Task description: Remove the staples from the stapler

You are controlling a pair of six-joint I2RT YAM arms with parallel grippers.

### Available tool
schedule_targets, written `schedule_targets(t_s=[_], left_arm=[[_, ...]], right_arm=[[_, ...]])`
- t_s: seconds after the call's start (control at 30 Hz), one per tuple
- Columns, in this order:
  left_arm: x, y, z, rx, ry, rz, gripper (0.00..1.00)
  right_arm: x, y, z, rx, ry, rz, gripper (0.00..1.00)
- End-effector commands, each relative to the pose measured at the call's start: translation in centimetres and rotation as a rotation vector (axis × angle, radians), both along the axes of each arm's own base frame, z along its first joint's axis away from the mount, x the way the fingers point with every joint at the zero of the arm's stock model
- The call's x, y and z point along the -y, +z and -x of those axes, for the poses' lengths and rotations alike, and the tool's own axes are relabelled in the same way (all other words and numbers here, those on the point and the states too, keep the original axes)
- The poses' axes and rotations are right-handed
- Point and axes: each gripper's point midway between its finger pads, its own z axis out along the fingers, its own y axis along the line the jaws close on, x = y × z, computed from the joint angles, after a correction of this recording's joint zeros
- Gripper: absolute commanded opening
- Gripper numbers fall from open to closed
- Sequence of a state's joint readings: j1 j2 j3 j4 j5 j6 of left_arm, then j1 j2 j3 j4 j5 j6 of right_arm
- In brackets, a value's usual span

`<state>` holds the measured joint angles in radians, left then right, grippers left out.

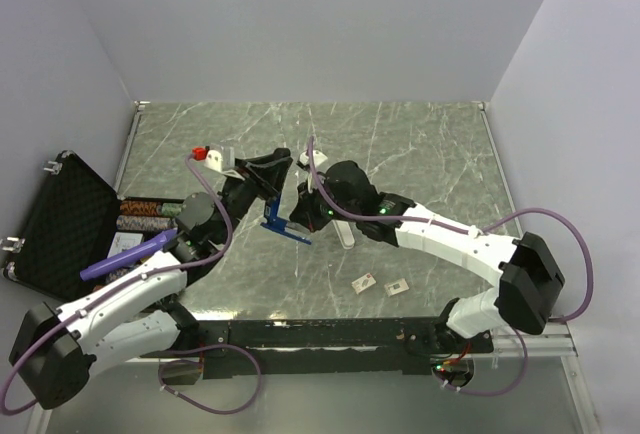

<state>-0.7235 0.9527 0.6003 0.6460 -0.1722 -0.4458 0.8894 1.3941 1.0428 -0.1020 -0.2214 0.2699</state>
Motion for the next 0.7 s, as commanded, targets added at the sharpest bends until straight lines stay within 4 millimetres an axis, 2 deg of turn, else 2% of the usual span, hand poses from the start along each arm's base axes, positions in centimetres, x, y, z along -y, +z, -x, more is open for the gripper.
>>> schedule_targets(t_s=[0.0,0.2,0.67], left_arm=[[-0.8,6.0,0.5,0.123,0.019,0.122,0.01],[-0.5,5.7,-0.2,0.119,0.032,0.11,0.01],[0.6,4.6,-3.2,0.089,0.104,0.059,0.01]], right_arm=[[-0.8,0.9,0.0,0.003,0.018,-0.058,0.0],[-1.0,0.3,0.4,-0.026,0.033,-0.066,0.0],[-3.4,-1.6,1.0,-0.113,0.09,-0.14,0.0]])
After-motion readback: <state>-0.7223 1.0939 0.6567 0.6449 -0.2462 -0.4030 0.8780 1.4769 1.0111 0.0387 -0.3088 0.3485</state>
